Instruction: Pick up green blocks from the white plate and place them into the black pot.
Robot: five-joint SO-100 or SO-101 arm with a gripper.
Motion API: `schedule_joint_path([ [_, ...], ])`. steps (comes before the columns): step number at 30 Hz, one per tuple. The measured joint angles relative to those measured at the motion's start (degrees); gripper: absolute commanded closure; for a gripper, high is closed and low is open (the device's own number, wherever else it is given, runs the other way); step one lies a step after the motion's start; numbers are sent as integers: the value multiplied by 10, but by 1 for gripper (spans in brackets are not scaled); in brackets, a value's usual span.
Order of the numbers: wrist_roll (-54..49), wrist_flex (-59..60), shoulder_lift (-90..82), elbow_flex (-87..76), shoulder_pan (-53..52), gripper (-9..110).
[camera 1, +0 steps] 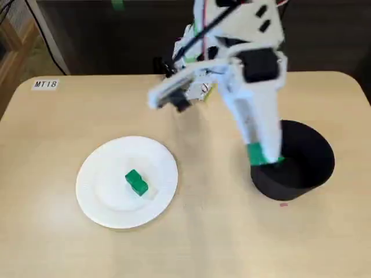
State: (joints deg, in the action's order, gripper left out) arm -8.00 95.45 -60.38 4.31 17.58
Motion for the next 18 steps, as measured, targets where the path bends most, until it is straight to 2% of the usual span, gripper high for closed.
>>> schedule_joint_path([
  [9, 13, 0, -151, -330, 114, 104],
  [18, 61, 0, -163, -482, 241, 104],
])
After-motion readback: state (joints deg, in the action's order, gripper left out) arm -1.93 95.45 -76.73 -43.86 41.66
